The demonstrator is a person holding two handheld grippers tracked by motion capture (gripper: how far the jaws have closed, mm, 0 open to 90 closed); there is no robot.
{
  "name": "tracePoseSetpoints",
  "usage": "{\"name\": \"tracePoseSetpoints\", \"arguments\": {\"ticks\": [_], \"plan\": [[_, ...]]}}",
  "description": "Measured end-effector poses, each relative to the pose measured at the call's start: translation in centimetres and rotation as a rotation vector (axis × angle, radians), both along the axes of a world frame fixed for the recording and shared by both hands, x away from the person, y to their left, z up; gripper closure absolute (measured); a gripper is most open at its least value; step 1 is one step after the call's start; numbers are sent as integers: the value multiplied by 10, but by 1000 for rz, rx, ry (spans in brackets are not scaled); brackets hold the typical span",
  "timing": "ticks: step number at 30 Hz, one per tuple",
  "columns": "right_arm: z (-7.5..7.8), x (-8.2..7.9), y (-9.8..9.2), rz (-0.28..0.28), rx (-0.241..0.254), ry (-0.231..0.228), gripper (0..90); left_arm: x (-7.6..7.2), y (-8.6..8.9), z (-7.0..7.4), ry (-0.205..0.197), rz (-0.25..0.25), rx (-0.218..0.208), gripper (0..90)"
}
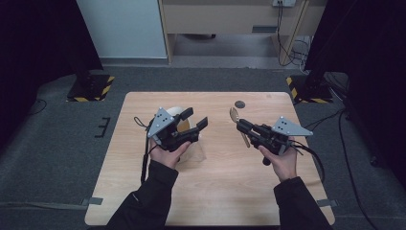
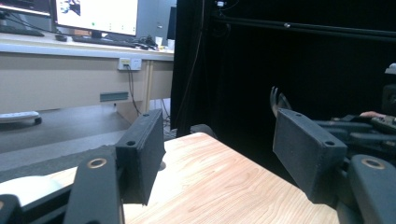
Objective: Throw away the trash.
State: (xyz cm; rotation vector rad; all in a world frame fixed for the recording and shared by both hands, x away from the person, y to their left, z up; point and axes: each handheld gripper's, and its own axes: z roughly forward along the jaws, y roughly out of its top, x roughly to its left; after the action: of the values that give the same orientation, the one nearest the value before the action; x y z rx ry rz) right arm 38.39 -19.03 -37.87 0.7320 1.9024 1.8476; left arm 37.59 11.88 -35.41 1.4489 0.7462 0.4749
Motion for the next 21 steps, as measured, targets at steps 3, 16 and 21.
{"name": "tracePoseSetpoints", "arguments": {"ticks": [3,16,21], "plan": [[-2,-1,2,6,-3,1,801,1,-7,-1,6,-17,-9,369],[-8,-2,10,24,-12,5,801,8,-42,-3,35,-55,-14,432],[-8,-3,10,28,-9,4,801,10,-57,-3,47,-72,-14,440]]}}
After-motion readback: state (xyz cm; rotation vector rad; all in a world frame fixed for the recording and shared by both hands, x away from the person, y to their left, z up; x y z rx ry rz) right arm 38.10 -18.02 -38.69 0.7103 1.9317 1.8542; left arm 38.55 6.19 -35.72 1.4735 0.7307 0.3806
